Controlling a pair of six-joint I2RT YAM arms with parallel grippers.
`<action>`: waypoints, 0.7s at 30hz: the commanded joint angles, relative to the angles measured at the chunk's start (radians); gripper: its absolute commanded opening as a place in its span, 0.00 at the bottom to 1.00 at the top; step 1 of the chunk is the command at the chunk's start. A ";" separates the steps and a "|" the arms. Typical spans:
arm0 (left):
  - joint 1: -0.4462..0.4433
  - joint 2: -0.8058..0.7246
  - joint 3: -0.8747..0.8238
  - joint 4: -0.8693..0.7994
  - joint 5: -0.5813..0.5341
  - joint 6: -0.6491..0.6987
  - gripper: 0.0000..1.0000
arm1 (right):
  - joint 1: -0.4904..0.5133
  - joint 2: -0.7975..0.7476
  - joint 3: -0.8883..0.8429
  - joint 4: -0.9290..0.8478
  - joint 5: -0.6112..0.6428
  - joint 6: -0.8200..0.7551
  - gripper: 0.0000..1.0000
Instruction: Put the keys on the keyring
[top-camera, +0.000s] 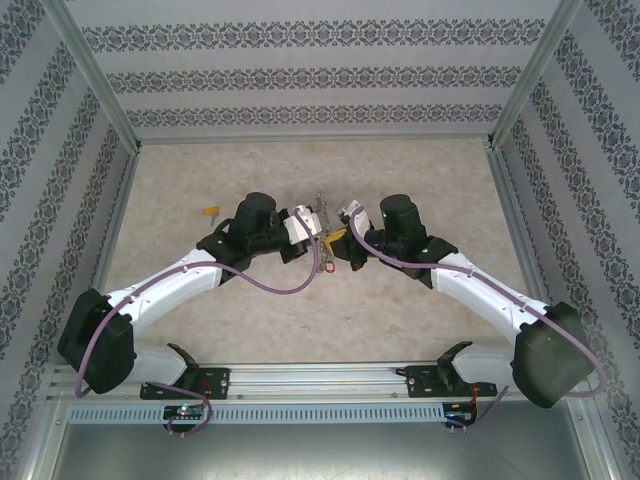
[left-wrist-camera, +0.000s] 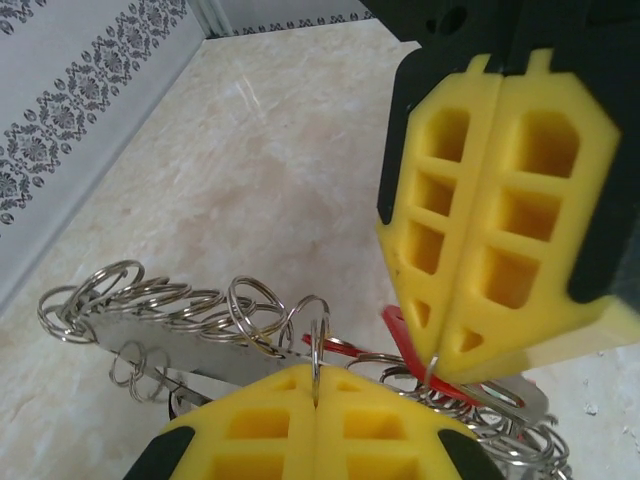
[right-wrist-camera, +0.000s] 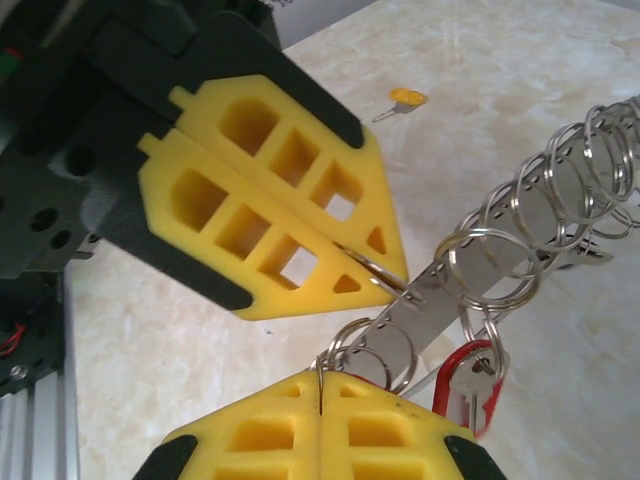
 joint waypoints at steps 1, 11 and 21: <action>-0.014 0.000 0.018 0.083 0.001 -0.034 0.00 | 0.003 0.003 0.042 0.031 0.041 -0.015 0.00; -0.013 0.009 0.021 0.099 0.005 -0.050 0.00 | -0.042 -0.006 0.055 0.041 0.009 -0.019 0.00; -0.013 0.016 0.025 0.104 0.006 -0.074 0.00 | -0.055 -0.007 0.064 0.059 -0.036 -0.006 0.00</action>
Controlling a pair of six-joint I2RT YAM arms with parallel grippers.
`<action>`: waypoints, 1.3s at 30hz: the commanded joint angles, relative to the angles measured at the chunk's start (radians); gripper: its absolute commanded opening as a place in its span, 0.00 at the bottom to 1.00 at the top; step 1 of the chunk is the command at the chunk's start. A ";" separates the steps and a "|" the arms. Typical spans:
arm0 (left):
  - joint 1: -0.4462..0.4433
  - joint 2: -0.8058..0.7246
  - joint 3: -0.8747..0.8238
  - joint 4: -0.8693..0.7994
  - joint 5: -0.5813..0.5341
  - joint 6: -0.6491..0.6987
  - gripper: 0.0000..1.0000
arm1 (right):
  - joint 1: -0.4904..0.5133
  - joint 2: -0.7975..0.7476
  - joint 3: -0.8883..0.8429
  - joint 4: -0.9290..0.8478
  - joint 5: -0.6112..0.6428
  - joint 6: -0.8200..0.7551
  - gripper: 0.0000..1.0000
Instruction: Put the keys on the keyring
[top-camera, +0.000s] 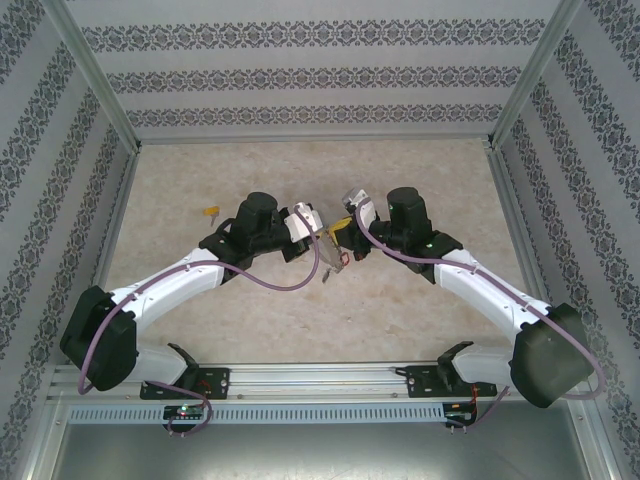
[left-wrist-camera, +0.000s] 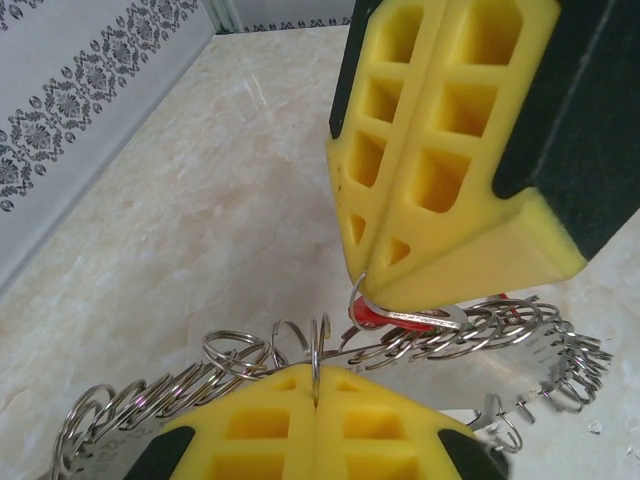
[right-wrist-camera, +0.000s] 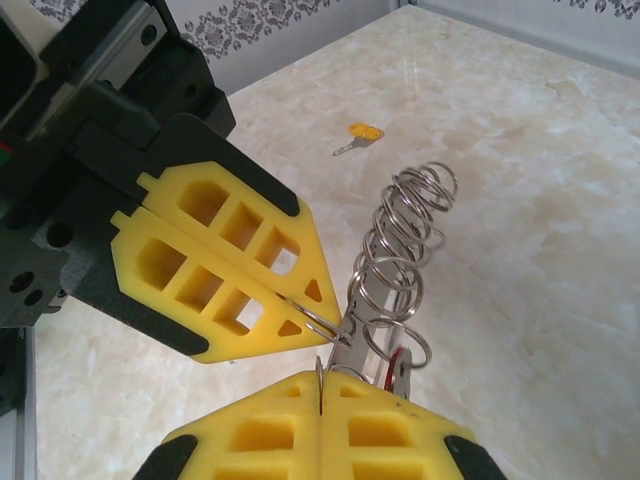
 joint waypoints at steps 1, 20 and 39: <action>-0.014 -0.001 0.024 0.081 0.015 -0.029 0.00 | -0.008 -0.004 0.040 0.031 -0.046 -0.007 0.00; -0.013 0.021 0.055 0.088 0.019 -0.058 0.00 | -0.008 0.018 0.057 0.011 -0.056 0.003 0.00; -0.014 0.010 0.045 0.100 0.051 -0.066 0.00 | -0.007 0.023 0.067 -0.004 -0.015 0.011 0.00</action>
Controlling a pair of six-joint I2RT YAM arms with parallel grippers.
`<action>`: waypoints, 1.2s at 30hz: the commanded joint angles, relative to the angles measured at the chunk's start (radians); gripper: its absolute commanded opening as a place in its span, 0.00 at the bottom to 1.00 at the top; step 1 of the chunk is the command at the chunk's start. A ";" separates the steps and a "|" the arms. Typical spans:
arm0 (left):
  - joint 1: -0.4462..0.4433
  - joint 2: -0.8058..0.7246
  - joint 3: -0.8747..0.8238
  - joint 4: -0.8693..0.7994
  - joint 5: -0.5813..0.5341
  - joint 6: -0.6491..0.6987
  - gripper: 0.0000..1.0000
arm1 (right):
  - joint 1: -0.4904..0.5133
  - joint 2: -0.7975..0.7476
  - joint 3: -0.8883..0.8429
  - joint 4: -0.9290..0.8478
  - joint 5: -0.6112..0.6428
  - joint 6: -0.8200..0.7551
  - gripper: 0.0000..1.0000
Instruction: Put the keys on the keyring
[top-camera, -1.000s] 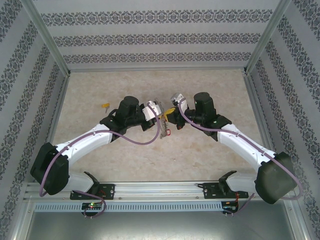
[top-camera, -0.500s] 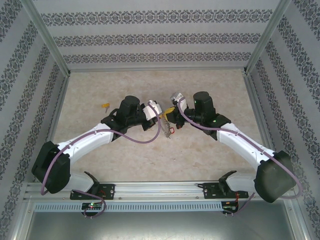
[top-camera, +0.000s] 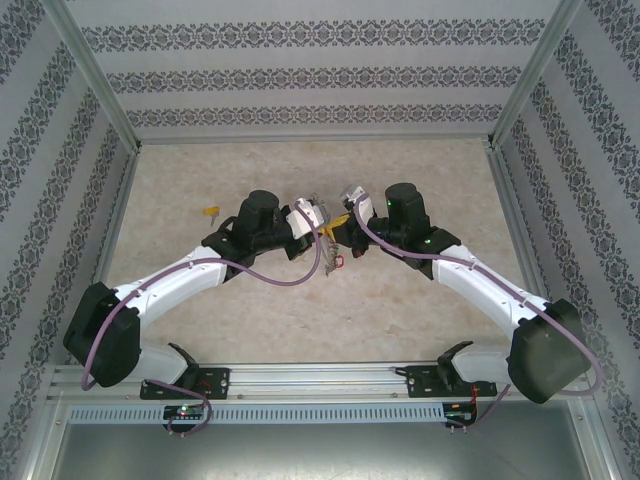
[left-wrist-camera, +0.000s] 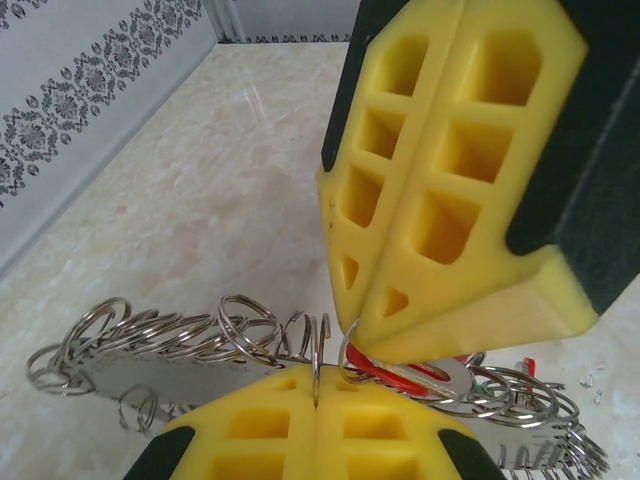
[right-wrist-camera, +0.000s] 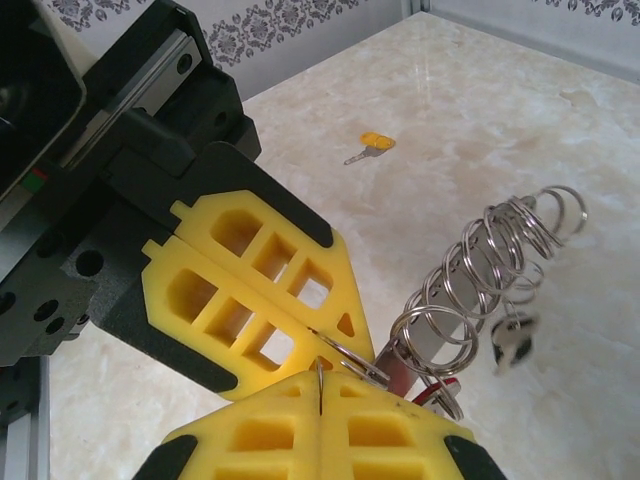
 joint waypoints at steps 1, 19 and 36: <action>-0.014 -0.015 0.031 0.063 0.030 -0.008 0.00 | -0.008 -0.004 0.030 0.007 0.007 0.013 0.00; -0.013 -0.038 0.018 0.072 0.036 0.009 0.00 | -0.040 0.013 0.031 0.020 0.023 0.075 0.00; -0.013 -0.066 -0.017 0.109 0.005 -0.005 0.00 | -0.057 0.010 0.019 0.028 -0.035 0.089 0.00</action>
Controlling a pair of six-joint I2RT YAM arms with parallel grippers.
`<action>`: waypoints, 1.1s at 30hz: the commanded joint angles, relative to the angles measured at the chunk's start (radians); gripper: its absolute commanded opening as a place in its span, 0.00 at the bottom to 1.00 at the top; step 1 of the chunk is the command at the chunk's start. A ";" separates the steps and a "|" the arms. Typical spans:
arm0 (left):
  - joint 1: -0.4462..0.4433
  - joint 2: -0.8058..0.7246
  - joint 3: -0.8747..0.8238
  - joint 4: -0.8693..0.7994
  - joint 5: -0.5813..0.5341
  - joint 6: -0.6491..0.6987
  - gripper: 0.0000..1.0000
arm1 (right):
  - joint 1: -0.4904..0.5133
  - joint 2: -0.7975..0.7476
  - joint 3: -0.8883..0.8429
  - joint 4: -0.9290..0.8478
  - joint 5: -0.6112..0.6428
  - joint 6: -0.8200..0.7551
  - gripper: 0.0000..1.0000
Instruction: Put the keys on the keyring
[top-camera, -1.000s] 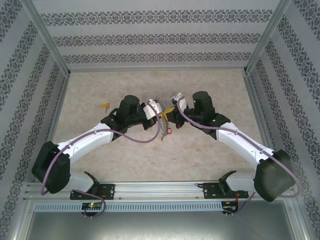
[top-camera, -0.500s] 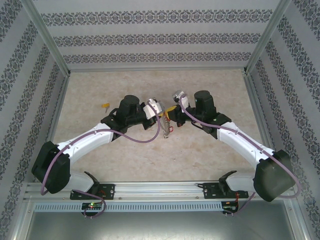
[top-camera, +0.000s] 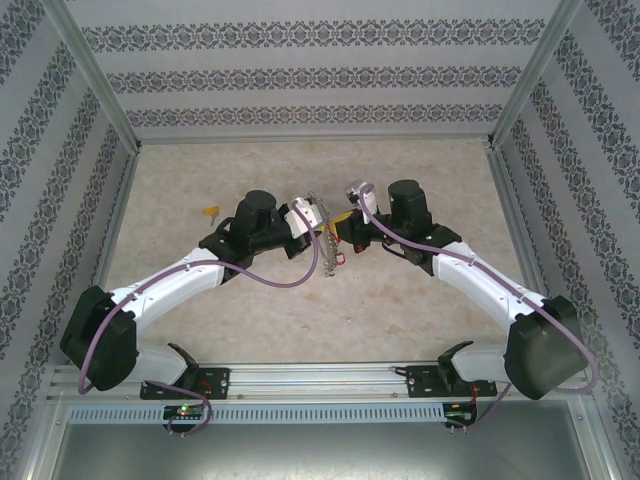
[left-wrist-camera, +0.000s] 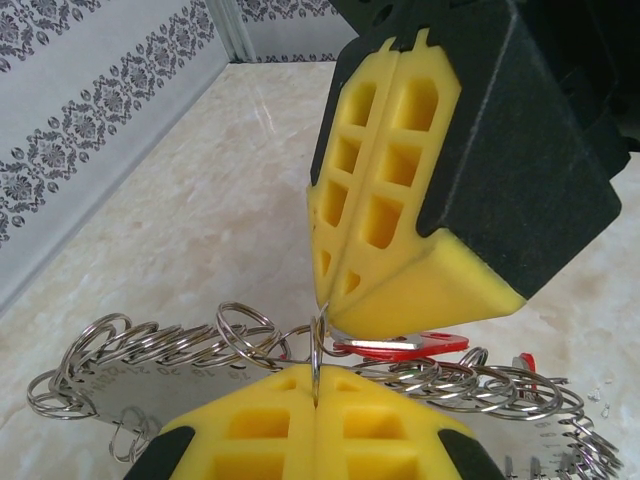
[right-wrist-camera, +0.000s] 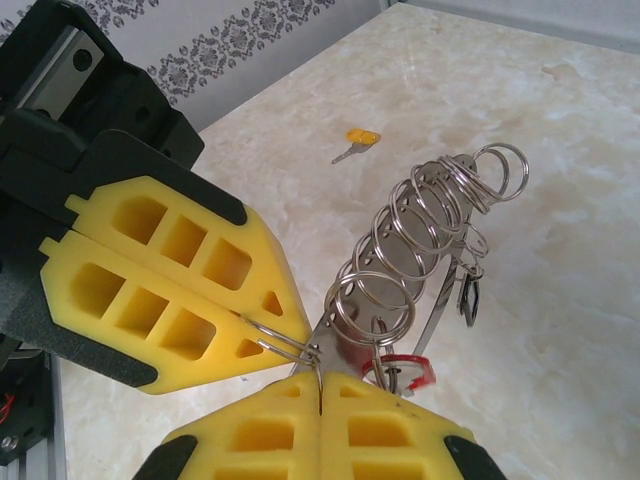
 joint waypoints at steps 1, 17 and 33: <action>-0.014 -0.042 -0.007 0.084 0.011 -0.007 0.00 | -0.018 -0.018 0.006 0.035 -0.023 0.008 0.00; -0.013 -0.075 -0.069 0.215 0.031 -0.015 0.00 | -0.042 -0.014 0.014 0.016 -0.122 0.006 0.00; -0.013 -0.083 -0.096 0.293 0.071 -0.015 0.00 | -0.060 0.021 0.062 -0.047 -0.178 0.011 0.04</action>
